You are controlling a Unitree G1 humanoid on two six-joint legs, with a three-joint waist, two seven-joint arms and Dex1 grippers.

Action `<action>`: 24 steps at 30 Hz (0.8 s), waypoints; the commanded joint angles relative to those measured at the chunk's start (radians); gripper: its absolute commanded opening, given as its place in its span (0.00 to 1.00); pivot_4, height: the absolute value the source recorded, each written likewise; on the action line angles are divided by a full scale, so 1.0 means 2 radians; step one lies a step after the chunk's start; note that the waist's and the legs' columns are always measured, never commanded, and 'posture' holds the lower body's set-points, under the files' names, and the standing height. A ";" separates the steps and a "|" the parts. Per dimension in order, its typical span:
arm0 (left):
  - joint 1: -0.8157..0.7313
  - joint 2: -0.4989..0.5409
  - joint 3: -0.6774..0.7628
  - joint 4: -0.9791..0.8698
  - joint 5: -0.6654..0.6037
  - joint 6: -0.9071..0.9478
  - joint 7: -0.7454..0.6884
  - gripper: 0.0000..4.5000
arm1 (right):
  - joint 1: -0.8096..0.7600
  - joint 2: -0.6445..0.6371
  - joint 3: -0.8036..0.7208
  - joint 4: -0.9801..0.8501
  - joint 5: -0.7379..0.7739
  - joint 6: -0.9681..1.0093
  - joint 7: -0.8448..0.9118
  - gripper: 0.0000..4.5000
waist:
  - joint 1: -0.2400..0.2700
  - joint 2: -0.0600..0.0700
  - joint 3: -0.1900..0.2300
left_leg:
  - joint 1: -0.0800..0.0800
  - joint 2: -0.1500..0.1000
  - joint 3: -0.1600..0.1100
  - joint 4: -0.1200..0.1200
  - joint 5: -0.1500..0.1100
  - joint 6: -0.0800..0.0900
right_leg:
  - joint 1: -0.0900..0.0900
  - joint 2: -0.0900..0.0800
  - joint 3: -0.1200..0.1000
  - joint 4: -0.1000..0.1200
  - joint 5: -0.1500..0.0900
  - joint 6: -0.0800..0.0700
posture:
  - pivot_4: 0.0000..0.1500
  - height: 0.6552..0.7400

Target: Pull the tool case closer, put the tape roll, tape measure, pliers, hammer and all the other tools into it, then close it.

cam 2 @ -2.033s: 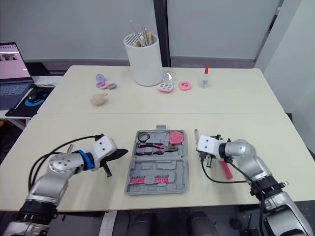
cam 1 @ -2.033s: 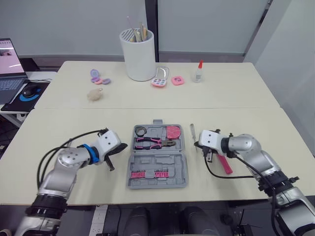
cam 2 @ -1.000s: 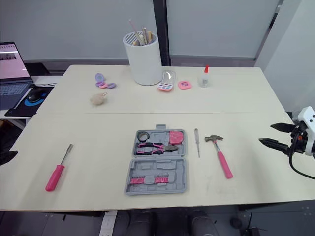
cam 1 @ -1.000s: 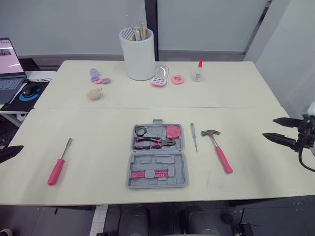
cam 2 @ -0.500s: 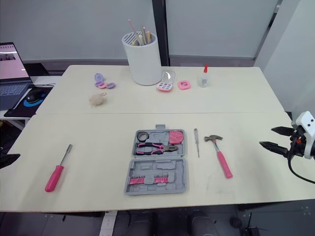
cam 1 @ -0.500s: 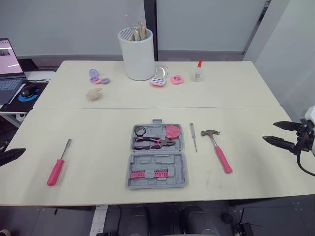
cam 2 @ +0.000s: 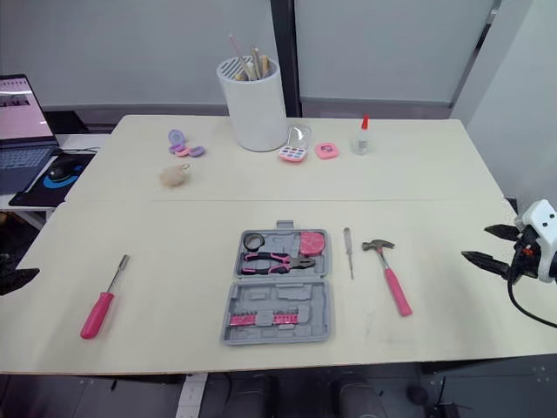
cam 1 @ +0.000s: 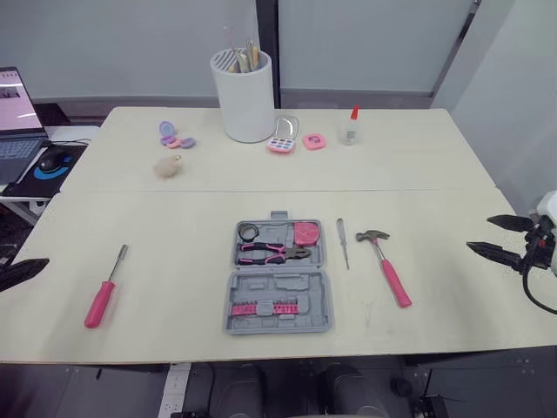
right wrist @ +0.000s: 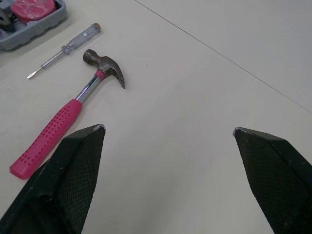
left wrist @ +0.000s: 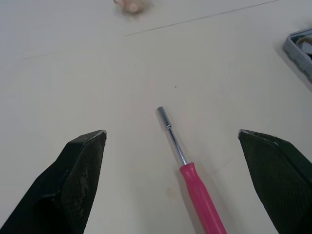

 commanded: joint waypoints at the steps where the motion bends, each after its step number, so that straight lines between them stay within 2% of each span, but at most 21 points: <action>1: -0.002 -0.027 -0.001 -0.150 -0.039 0.048 0.016 1.00 | 0.025 0.018 -0.002 -0.094 0.004 0.036 -0.044 0.99 | 0.001 0.000 0.000 | 0.000 0.000 0.000 0.000 0.000 0.000 | 0.000 0.000 0.000 0.000 0.000 0.000 | 1.00 1.00; 7: -0.016 -0.095 -0.077 -0.398 -0.075 0.126 0.064 1.00 | 0.018 0.099 0.042 -0.263 0.032 0.178 -0.155 0.99 | -0.002 0.000 0.000 | 0.000 0.000 -0.001 0.001 0.000 0.000 | 0.000 0.000 0.001 0.001 0.001 0.001 | 1.00 1.00; 11: -0.049 -0.144 -0.146 -0.480 -0.067 0.131 0.093 1.00 | 0.006 0.153 0.102 -0.310 0.009 0.206 -0.214 0.99 | -0.003 0.000 0.000 | 0.000 0.000 -0.001 0.001 0.000 0.000 | 0.000 0.001 0.001 0.001 0.000 0.001 | 1.00 1.00; 15: -0.069 -0.196 -0.210 -0.528 -0.050 0.116 0.108 1.00 | 0.004 0.202 0.155 -0.309 -0.035 0.185 -0.267 0.99 | -0.001 0.000 0.000 | -0.001 -0.001 -0.001 0.001 0.000 0.000 | 0.000 0.001 0.001 0.001 0.000 0.001 | 1.00 1.00; 20: -0.072 -0.217 -0.259 -0.551 -0.025 0.099 0.111 1.00 | -0.025 0.272 0.182 -0.280 -0.080 0.178 -0.347 0.65 | -0.003 0.000 0.000 | -0.001 0.000 -0.001 0.001 0.000 0.000 | 0.000 0.004 0.002 0.001 0.001 0.001 | 1.00 1.00; 22: -0.073 -0.226 -0.265 -0.548 -0.021 0.096 0.116 1.00 | -0.033 0.303 0.185 -0.265 -0.089 0.178 -0.373 0.65 | -0.002 -0.001 0.000 | 0.000 0.000 -0.001 0.001 0.000 0.000 | 0.000 0.004 0.002 0.001 0.001 0.001 | 1.00 1.00; 24: -0.075 -0.233 -0.270 -0.542 -0.013 0.089 0.121 1.00 | -0.039 0.327 0.191 -0.251 -0.098 0.173 -0.391 0.56 | -0.002 -0.001 0.000 | 0.000 0.000 -0.001 0.001 0.000 0.000 | 0.000 0.004 0.001 0.001 0.001 0.001 | 1.00 1.00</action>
